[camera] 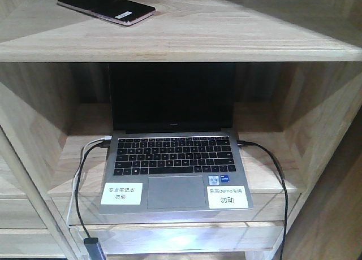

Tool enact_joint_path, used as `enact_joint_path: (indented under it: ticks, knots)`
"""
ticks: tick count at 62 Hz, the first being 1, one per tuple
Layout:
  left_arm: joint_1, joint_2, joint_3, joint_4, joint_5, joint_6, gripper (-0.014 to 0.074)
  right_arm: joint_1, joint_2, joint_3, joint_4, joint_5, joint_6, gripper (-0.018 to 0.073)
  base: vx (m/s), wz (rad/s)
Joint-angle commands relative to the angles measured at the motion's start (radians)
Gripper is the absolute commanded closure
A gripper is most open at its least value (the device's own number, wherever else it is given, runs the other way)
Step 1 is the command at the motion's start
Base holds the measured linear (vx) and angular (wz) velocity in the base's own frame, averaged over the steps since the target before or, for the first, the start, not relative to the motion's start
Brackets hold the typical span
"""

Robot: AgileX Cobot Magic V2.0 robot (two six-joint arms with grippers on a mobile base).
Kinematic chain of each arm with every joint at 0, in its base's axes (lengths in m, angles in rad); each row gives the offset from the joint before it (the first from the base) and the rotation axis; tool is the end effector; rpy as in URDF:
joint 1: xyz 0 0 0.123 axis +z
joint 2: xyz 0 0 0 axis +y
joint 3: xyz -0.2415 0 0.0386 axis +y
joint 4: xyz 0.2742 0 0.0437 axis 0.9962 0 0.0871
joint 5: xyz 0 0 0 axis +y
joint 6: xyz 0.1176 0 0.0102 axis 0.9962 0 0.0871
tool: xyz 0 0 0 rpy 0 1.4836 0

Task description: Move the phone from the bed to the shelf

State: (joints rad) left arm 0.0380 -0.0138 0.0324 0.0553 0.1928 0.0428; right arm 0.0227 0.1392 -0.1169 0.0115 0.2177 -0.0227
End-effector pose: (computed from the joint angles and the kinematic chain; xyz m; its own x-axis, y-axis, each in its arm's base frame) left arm 0.1499 0.0070 0.1822 -0.1276 0.0921 -0.9875 -0.0363 0.9946 0.0975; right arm 0.1579 0.0039 0.2143 -0.1519 -0.0149 -0.9883 -0.0269 0.9996 -0.0110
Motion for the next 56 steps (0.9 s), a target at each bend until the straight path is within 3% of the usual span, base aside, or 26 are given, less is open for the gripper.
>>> enact_joint_path:
  ticks: [1,16,56]
  knots:
    - [0.000,-0.011,-0.026,-0.005,-0.071,-0.004,0.0596,-0.039,-0.049,0.016,-0.012,-0.067,-0.008,0.0563,0.00,0.00]
    - [0.000,-0.011,-0.026,-0.005,-0.071,-0.004,0.0596,-0.046,-0.159,0.153,-0.005,-0.139,0.002,0.0563,0.00,0.00]
    - [0.000,-0.011,-0.026,-0.005,-0.071,-0.004,0.0596,-0.046,-0.161,0.153,-0.005,-0.118,0.002,0.0563,0.00,0.00]
